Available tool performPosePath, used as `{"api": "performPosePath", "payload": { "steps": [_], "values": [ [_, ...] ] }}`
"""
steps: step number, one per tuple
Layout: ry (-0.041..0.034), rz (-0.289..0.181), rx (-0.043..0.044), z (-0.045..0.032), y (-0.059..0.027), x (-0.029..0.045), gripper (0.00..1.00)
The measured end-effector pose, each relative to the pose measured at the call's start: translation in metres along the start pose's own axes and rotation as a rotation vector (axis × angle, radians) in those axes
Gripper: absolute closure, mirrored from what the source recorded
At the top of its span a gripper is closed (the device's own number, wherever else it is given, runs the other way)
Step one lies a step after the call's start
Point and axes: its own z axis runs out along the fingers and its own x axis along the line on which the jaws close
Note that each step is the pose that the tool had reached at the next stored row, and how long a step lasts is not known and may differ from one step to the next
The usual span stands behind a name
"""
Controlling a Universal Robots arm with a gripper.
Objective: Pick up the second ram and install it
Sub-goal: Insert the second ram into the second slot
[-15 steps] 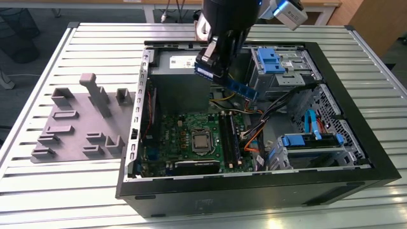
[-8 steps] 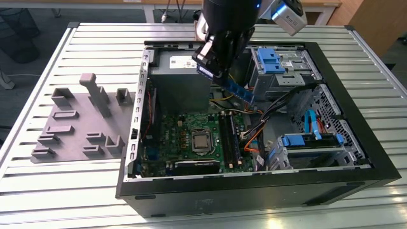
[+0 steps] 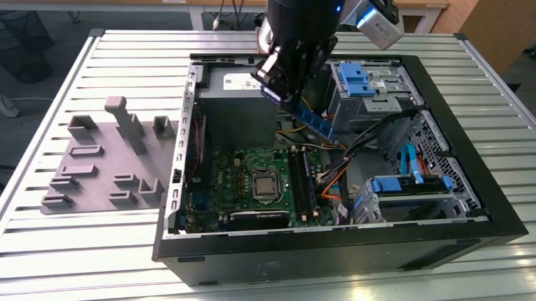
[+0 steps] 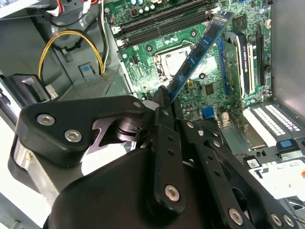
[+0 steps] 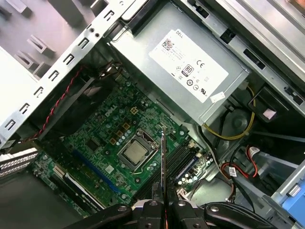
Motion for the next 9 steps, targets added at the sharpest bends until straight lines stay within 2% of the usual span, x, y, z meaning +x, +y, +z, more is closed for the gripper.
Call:
{"api": "performPosePath", "payload": {
  "steps": [9],
  "values": [
    [0.0,0.001,0.0,0.0,0.0,0.0,0.86]
  ]
}}
